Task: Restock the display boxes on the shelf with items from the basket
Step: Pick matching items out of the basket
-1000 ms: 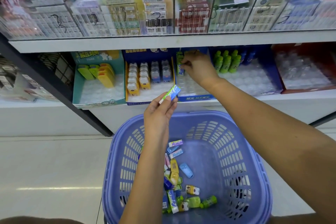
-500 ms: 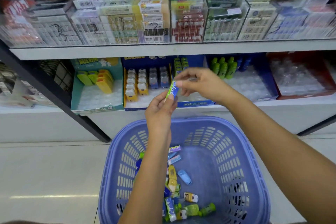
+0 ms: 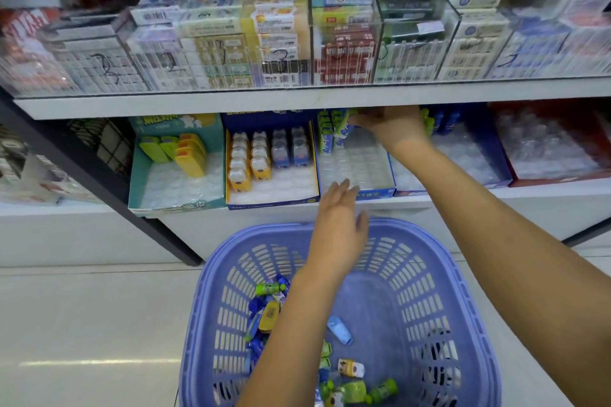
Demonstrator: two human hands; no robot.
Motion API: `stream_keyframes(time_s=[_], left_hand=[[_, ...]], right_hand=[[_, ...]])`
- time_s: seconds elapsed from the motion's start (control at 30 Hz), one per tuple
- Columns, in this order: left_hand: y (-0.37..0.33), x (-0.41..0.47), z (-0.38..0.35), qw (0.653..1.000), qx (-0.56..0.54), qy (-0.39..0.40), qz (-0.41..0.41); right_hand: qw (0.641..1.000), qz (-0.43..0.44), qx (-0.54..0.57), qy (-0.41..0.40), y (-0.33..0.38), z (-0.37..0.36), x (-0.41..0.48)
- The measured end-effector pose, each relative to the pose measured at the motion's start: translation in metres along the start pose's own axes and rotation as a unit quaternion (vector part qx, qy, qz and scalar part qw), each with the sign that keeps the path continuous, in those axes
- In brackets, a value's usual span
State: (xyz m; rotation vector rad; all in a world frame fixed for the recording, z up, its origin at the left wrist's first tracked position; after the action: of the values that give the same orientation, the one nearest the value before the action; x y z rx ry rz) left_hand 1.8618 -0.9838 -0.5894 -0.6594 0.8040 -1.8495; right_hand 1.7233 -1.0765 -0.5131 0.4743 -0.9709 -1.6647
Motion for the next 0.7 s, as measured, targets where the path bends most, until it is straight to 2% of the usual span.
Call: stream_keyframes(time_s=[0.07, 0.13, 0.4, 0.7], left_hand=[[0.003, -0.006, -0.006, 0.998, 0.060, 0.013, -0.025], [0.006, -0.009, -0.008, 0.997, 0.073, 0.011, -0.036], [0.010, -0.011, -0.007, 0.998, 0.051, 0.012, -0.045], [0.016, -0.009, -0.009, 0.998, 0.047, 0.022, -0.039]], right_hand=[[0.995, 0.044, -0.068, 0.064, -0.002, -0.016, 0.003], [0.987, 0.085, -0.100, 0.097, -0.003, -0.025, 0.004], [0.984, 0.038, -0.075, 0.158, -0.009, -0.026, 0.017], [0.961, 0.126, -0.201, 0.141, -0.006, -0.039, 0.009]])
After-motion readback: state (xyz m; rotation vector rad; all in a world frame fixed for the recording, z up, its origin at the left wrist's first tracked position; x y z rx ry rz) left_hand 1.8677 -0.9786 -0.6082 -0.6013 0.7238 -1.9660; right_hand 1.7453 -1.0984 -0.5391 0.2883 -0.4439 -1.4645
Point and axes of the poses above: each hand's wrist, its own x-axis towards the middle knuckle, its own z-axis out of the back of the hand, y = z × x, the point moved 4 cm from there along x, towards the middle knuckle, and after that the axes turned 2 degrees about -x, right-handed, at the moved point
